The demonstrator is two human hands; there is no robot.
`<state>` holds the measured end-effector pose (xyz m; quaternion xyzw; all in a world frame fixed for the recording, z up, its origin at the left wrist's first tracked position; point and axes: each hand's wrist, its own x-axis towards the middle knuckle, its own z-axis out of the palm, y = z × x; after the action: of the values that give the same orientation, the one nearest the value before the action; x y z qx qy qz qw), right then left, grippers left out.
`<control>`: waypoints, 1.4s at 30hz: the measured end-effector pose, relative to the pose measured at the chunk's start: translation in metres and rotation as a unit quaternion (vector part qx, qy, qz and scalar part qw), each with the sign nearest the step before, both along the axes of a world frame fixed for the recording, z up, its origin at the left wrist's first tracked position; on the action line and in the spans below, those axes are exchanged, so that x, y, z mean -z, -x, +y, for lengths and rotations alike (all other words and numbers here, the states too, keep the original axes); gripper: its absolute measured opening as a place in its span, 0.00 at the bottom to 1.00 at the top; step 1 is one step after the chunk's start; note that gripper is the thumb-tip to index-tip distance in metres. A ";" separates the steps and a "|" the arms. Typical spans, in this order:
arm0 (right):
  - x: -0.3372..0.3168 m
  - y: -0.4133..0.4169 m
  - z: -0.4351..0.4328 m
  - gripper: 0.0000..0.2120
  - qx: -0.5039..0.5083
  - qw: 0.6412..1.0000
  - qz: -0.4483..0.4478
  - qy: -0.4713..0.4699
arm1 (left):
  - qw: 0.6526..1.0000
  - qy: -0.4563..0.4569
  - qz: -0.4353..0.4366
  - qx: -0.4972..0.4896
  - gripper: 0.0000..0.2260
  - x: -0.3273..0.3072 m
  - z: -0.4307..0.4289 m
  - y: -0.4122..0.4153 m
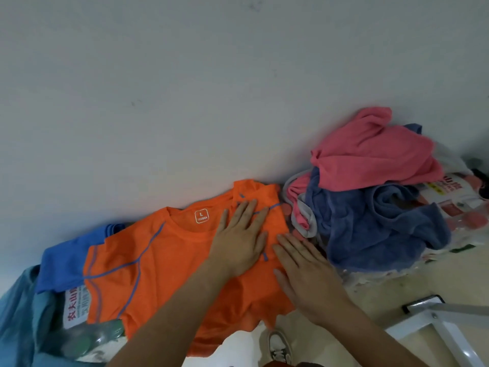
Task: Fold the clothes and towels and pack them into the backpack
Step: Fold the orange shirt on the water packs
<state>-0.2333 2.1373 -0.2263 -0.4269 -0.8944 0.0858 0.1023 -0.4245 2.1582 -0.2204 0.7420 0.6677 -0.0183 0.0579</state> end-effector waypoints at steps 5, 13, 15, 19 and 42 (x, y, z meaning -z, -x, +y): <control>-0.011 0.001 0.011 0.21 0.015 0.999 0.033 -0.001 | 0.996 -0.050 -0.076 -0.019 0.29 -0.022 -0.006 0.006; -0.036 0.049 0.007 0.26 0.037 0.997 0.069 0.012 | 0.929 -0.208 -0.183 -0.244 0.16 -0.070 -0.088 0.115; -0.039 0.073 -0.003 0.26 0.019 0.998 0.062 0.007 | 0.920 -0.200 -0.143 -0.304 0.16 -0.073 -0.109 0.151; -0.047 0.130 -0.035 0.26 -0.025 0.999 0.040 0.005 | 0.897 -0.162 -0.085 -0.402 0.12 -0.063 -0.144 0.220; -0.052 0.274 -0.133 0.43 0.078 0.990 0.050 0.110 | 0.831 -0.035 -0.467 -0.300 0.12 -0.078 -0.128 0.259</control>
<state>-0.5076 2.0041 -0.1743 -0.4992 -0.8373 0.1965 0.1053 -0.6839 2.0306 -0.1428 0.4272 0.7508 0.3724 0.3393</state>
